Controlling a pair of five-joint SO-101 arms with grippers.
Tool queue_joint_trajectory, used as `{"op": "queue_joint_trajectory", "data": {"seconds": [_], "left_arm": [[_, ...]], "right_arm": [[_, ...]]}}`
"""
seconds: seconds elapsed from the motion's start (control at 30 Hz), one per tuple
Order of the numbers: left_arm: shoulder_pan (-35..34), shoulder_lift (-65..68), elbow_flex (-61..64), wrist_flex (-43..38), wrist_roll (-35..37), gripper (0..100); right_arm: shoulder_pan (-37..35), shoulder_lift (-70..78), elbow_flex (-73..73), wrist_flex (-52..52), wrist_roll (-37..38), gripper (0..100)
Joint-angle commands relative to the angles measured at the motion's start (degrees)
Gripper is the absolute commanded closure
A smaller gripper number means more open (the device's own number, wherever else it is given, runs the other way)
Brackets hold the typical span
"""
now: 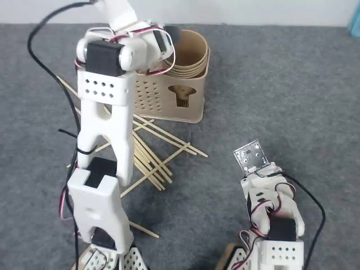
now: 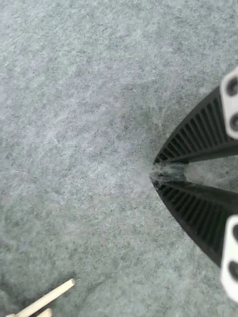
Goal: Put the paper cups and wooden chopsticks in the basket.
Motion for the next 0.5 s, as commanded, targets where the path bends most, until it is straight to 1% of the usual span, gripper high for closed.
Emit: {"op": "queue_joint_trajectory", "data": {"seconds": [0.0, 0.07, 0.13, 0.17, 0.2, 0.23, 0.4, 0.47], "left_arm": [[1.0, -4.5, -1.9, 1.7, -0.4, 79], [2.0, -4.9, -2.2, 1.6, -0.5, 87], [3.7, -5.4, -3.0, 1.6, -0.7, 98], [4.4, -5.7, -3.3, 1.8, -0.7, 100], [5.0, -6.0, -3.3, 1.8, -0.7, 98], [5.4, -6.3, -3.3, 1.8, -0.7, 98], [5.8, -7.7, -1.9, 1.9, -0.9, 99], [6.0, -8.8, 0.0, 1.9, -3.4, 99]], "right_arm": [[0.2, -0.7, 1.1, -1.1, 1.1, 99.1], [0.2, -0.7, 1.1, -1.2, 1.1, 99.1], [0.1, -0.7, 1.1, -1.2, 1.1, 99.1], [0.1, -0.7, 1.1, -1.2, 1.1, 99.1], [0.1, -0.7, 1.1, -1.1, 1.1, 99.1], [0.1, -0.7, 1.1, -1.1, 1.1, 99.1], [0.2, -0.7, 1.1, -1.1, 1.1, 99.1], [0.2, -0.7, 1.1, -1.2, 1.1, 99.1]]}}
